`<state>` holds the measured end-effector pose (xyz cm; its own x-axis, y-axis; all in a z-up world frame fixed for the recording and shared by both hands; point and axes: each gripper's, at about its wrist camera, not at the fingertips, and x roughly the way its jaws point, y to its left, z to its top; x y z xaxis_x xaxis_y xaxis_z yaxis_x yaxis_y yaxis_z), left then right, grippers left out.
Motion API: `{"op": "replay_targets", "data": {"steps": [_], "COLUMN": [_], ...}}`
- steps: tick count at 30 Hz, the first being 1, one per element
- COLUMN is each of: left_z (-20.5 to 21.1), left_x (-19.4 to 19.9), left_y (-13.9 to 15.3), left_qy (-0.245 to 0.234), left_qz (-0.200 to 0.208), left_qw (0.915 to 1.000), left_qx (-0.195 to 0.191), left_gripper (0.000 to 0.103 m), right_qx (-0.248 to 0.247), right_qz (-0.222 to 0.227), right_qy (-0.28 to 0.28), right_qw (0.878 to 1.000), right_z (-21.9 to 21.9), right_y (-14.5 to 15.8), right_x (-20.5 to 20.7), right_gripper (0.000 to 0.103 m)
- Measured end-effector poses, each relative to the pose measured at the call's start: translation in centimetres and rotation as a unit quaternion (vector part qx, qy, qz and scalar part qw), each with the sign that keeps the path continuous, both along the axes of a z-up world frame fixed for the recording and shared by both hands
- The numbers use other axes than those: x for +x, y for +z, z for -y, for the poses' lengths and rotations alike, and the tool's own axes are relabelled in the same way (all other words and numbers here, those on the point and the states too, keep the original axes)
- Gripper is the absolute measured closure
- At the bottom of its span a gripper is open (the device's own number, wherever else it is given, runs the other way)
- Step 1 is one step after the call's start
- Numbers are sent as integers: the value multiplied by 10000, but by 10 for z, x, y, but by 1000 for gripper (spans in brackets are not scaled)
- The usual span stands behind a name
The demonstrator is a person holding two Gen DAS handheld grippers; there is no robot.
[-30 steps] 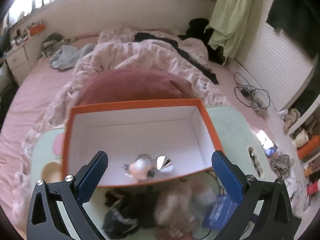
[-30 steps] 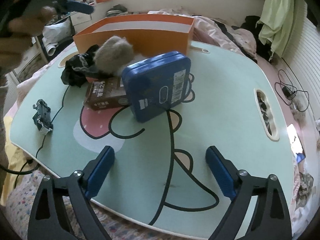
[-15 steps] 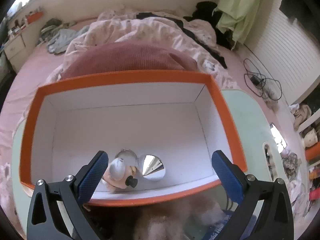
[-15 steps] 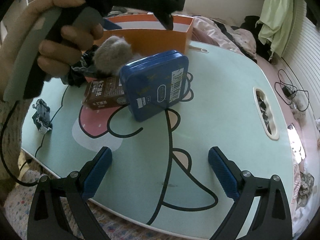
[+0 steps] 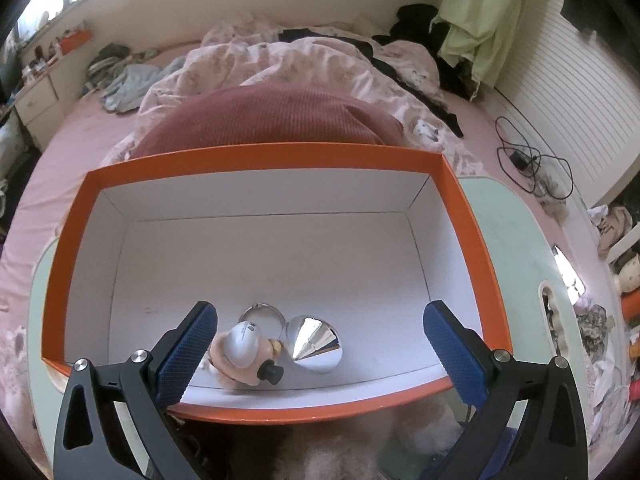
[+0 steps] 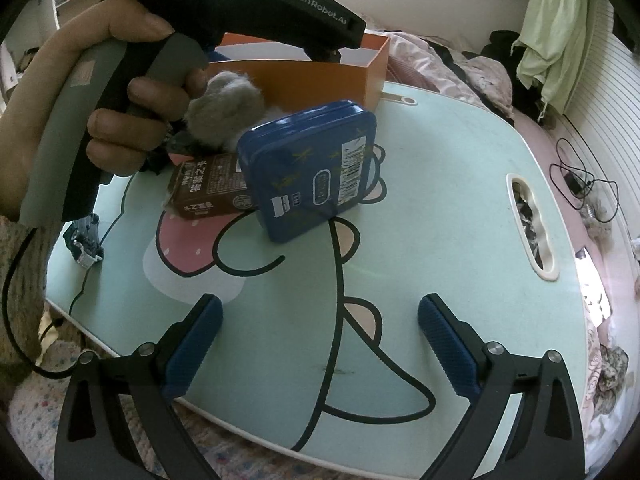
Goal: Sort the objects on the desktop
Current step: 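Reach into the box with the left gripper and grasp the silver cone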
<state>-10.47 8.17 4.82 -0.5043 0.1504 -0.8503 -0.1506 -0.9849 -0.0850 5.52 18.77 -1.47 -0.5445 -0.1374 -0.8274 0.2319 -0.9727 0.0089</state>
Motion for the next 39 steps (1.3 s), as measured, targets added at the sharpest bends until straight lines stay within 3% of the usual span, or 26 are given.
{"op": "replay_targets", "data": {"steps": [6, 11, 16, 18, 21, 25, 26, 27, 28, 30, 33, 39], "left_z": [2, 4, 3, 1, -1, -6, -7, -8, -10, -11, -8, 10], "left_x": [-5, -18, -35, -42, -49, -44, -43, -41, -40, -38, -38, -42], "left_y": [3, 13, 12, 5, -17, -20, -20, -20, -23, -21, -22, -9], "left_qy": [-53, -282, -607, -781, -843, -954, -969, -1002, -1050, -1067, -1119, -1034], "left_qz": [54, 321, 913, 1260, 1666, 1437, 1427, 1388, 1404, 1231, 1197, 1080], "left_qw": [9998, 9989, 9940, 9889, 9824, 9845, 9842, 9839, 9824, 9828, 9834, 9887], "left_qx": [-164, -181, -31, 87, -59, -312, -398, -510, -640, -867, -782, -53], "left_gripper": [1, 18, 30, 34, 46, 47, 52, 65, 71, 93, 103, 103], "right_qx": [-1, 0, -3, -6, -5, -1, -6, -3, -6, -5, -11, -8], "right_qz": [2, 0, -1, -10, -9, -10, -8, -7, -8, -8, -5, -6], "right_qy": [-3, 2, -9, -11, -10, -15, -13, -9, -11, -9, -13, -13], "right_qw": [10000, 10000, 10000, 10000, 10000, 10000, 10000, 10000, 10000, 10000, 10000, 10000], "right_z": [0, 0, 0, -1, -1, -1, -1, -1, -1, -1, -1, -1], "right_y": [0, 0, 0, -1, -1, -1, -1, -1, -1, -1, -1, -1], "right_x": [0, -1, -1, 0, 0, 0, 0, 0, 0, 0, 0, 0], "right_gripper": [4, 4, 4, 4, 4, 4, 4, 4, 4, 4, 4, 4]}}
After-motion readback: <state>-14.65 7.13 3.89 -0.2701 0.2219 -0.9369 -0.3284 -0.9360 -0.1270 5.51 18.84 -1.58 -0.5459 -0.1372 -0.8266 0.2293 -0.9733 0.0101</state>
